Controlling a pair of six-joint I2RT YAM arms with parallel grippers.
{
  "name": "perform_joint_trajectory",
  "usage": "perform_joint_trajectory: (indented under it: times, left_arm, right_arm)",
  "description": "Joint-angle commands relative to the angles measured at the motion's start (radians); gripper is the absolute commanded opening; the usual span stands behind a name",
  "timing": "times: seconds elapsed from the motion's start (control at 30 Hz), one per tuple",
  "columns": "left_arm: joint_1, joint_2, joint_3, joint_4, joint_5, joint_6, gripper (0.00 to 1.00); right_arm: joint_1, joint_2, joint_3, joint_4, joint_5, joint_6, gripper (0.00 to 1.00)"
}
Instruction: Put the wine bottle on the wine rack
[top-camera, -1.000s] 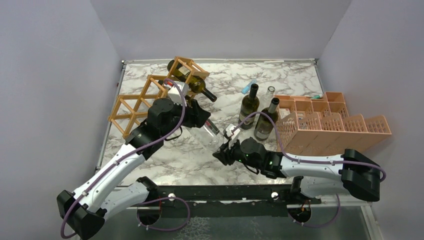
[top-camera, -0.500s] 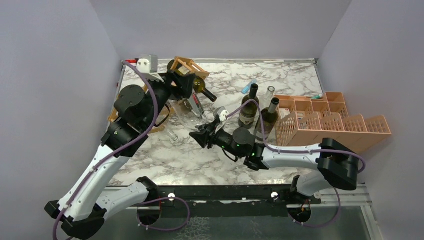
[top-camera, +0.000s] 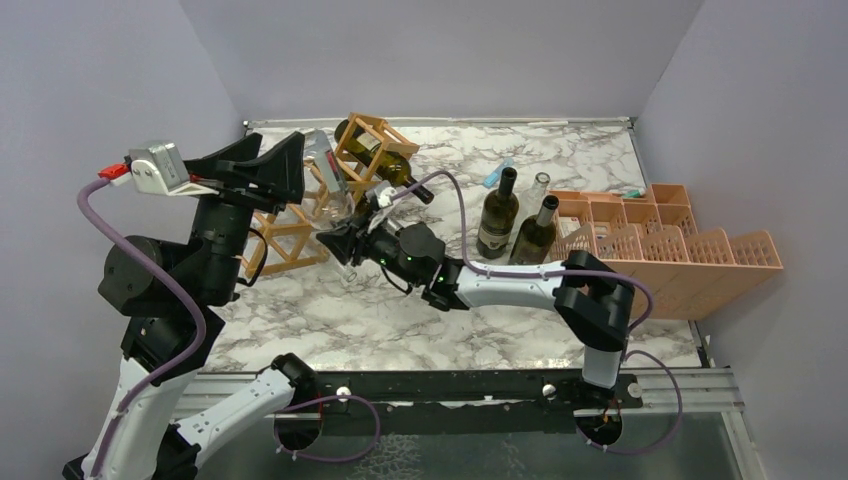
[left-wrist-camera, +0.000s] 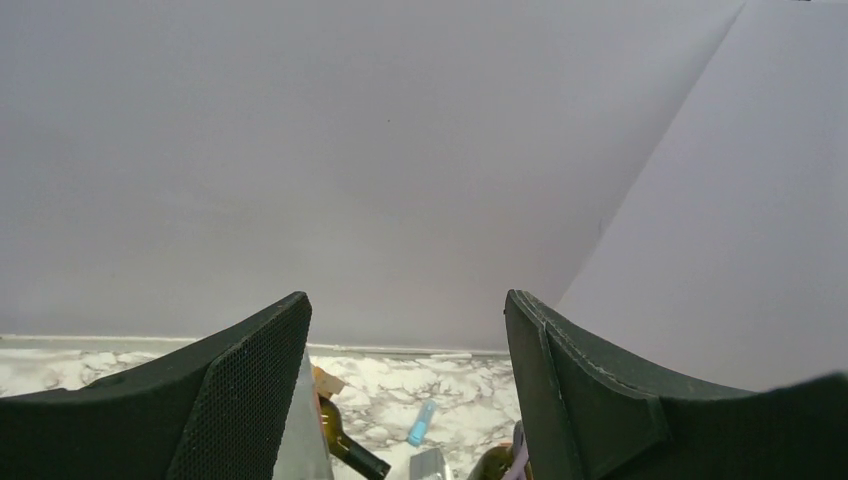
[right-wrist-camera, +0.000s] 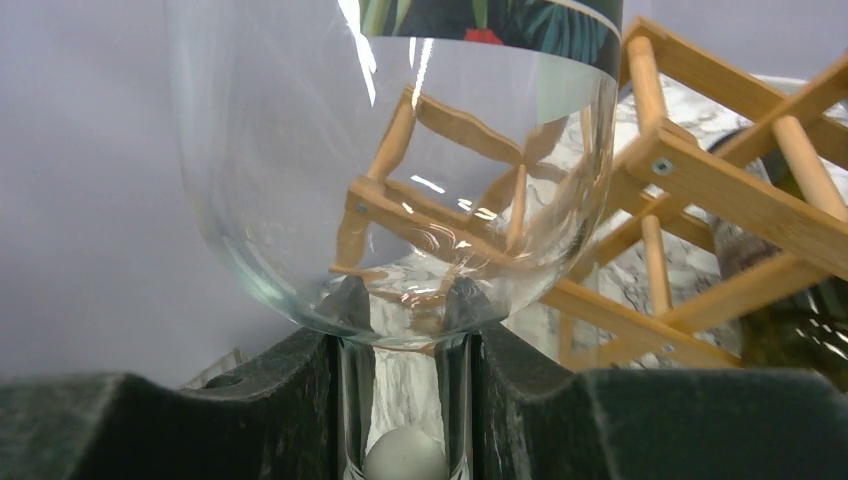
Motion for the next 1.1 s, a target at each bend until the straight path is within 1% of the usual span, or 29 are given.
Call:
perform_joint_trajectory:
  times: [0.0,0.2,0.4,0.5,0.77,0.87,0.9,1.0,1.07]
  left_arm:
    - [-0.005,-0.007,-0.001,-0.058,-0.032,0.023,0.77]
    - [-0.005,-0.031,-0.009,-0.109,-0.042,0.029,0.77]
    - [-0.004,-0.056,-0.017,-0.136,-0.091,0.047,0.77]
    - [-0.005,-0.069,-0.025,-0.139,-0.108,0.048,0.77]
    - [-0.004,-0.086,-0.043,-0.154,-0.126,0.048,0.77]
    - [-0.005,-0.091,-0.046,-0.157,-0.134,0.049,0.77]
    - [-0.006,-0.092,-0.046,-0.16,-0.135,0.05,0.77]
    - [-0.005,-0.095,-0.046,-0.161,-0.14,0.052,0.77]
    - [-0.006,-0.095,-0.046,-0.161,-0.142,0.054,0.77]
  right_arm:
    - [0.004,0.046,0.209,0.116,-0.05,-0.016,0.01]
    - [0.004,0.129,0.348,-0.064,-0.022,-0.078,0.01]
    - [0.003,0.158,0.413,-0.223,0.011,-0.126,0.01]
    - [0.004,0.179,0.459,-0.311,0.02,-0.137,0.01]
    - [0.004,0.237,0.574,-0.452,0.054,-0.132,0.01]
    - [0.003,0.251,0.627,-0.533,0.081,-0.127,0.01]
    - [0.004,0.259,0.649,-0.567,0.087,-0.127,0.03]
    - [0.004,0.276,0.708,-0.644,0.104,-0.128,0.14]
    - [0.004,0.293,0.748,-0.696,0.111,-0.131,0.16]
